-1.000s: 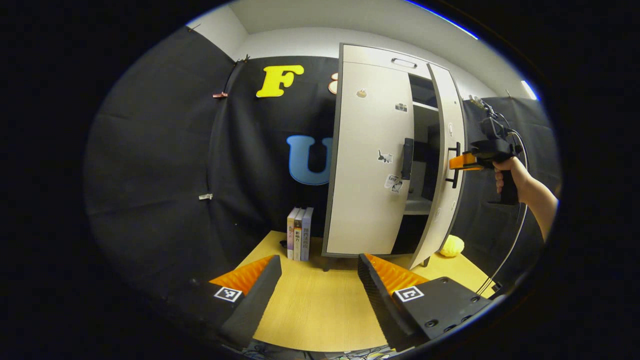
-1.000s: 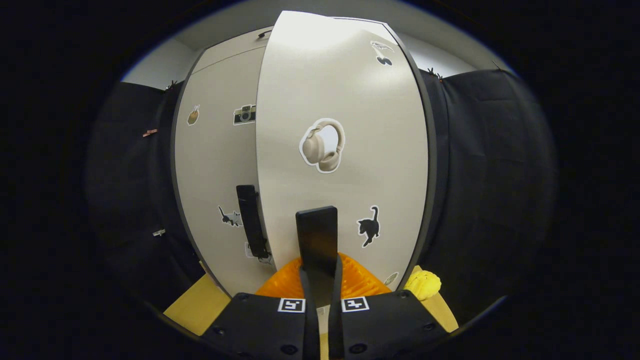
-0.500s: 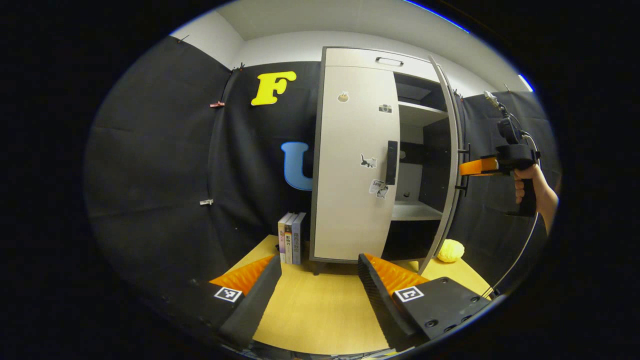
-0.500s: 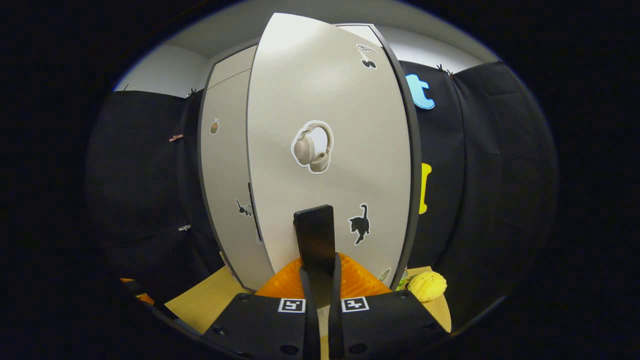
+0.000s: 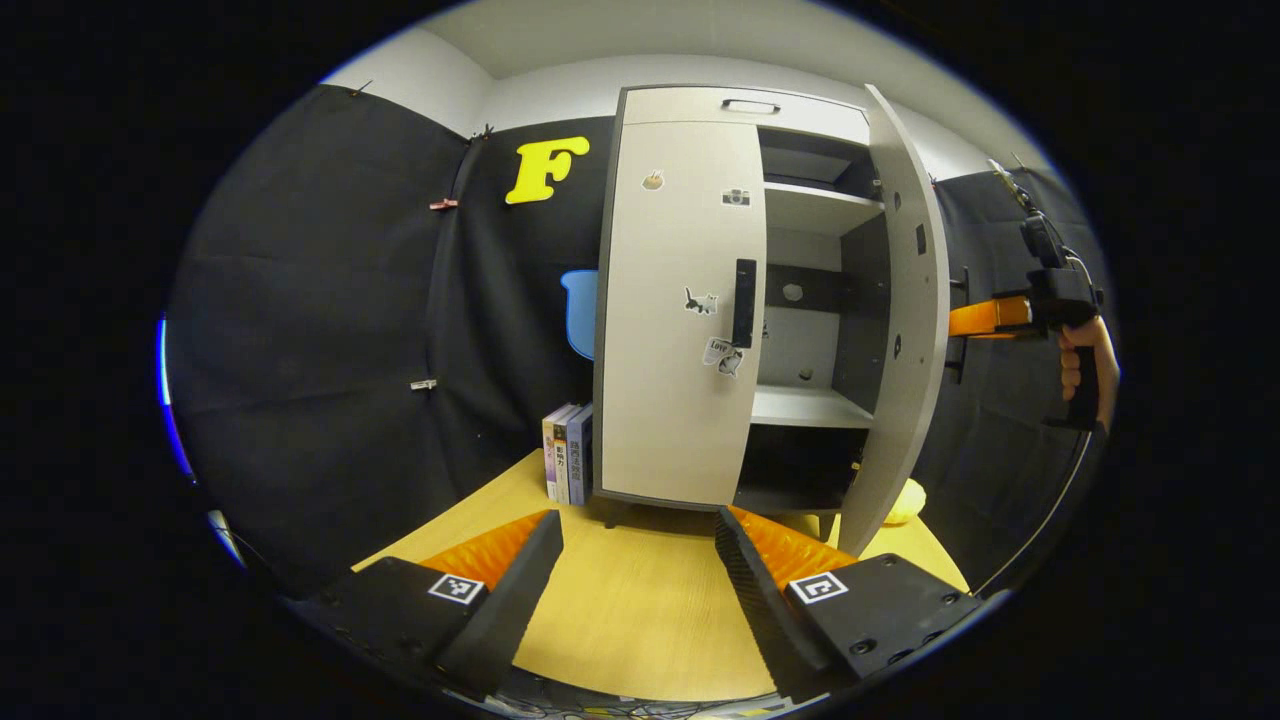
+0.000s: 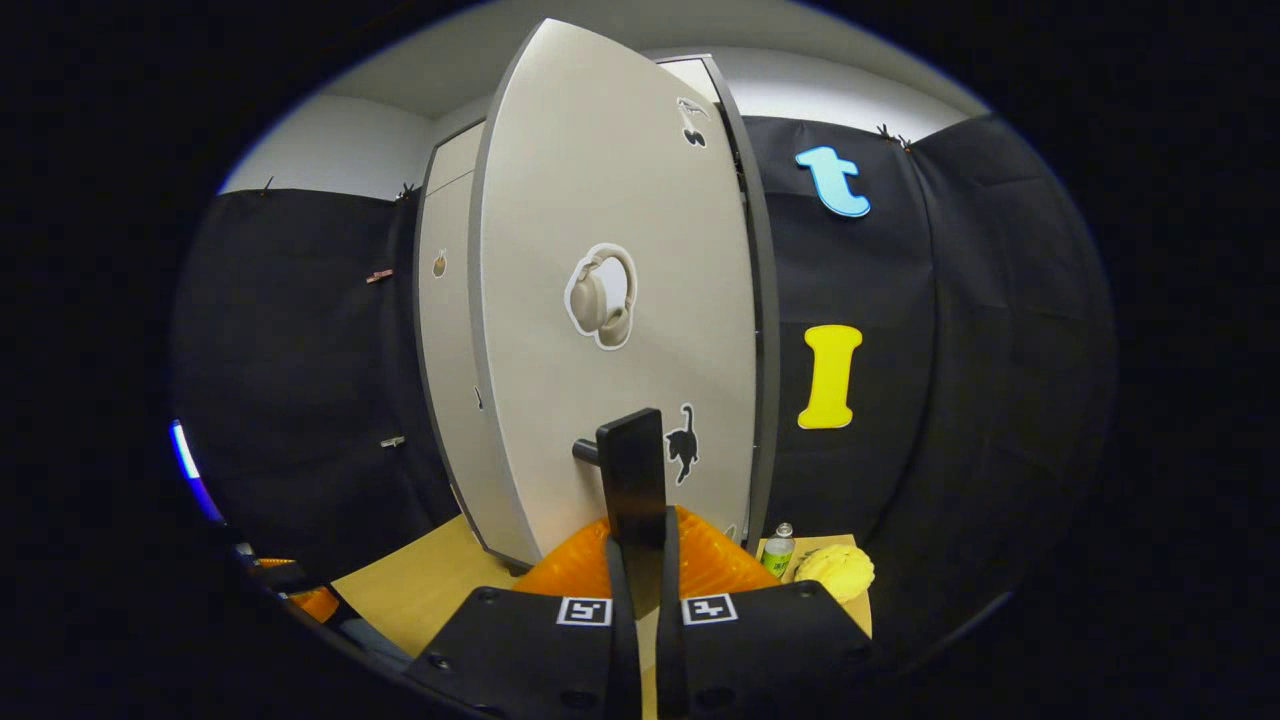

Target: Open the right door of the double-door shoe cabinet with the right hand, and open the left door with the left hand.

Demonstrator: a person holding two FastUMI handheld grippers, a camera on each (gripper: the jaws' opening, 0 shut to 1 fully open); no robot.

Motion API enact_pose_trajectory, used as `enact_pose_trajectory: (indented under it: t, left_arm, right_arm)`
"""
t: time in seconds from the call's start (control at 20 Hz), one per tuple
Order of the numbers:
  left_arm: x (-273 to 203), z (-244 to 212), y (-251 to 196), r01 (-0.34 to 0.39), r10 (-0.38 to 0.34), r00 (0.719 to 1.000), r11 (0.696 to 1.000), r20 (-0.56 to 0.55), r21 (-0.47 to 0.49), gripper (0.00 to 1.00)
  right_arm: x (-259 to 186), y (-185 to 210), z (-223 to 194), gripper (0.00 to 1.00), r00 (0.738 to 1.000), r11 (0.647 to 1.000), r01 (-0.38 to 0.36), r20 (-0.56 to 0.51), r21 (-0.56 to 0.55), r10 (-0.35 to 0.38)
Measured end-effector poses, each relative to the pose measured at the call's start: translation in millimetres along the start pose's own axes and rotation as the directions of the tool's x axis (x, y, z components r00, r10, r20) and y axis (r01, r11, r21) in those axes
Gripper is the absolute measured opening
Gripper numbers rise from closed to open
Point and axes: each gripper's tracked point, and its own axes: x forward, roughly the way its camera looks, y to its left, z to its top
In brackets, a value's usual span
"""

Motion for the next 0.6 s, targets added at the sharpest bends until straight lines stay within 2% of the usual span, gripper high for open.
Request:
enact_pose_trajectory:
  t: [0.5, 0.6]
  left_arm:
    - [-11, -4, -33, -0.023, 0.023, 1.000, 0.999, 0.011, 0.025, 0.95]
    - [-9, -4, -37, -0.017, 0.017, 1.000, 1.000, 0.008, 0.026, 0.95]
  right_arm:
    - [-1, -40, 7, 0.09, 0.991, 0.992, 0.124, 0.055, -0.020, -0.123]
    - [-2, -35, 7, 0.08, 0.993, 0.994, 0.109, 0.053, 0.020, -0.110]
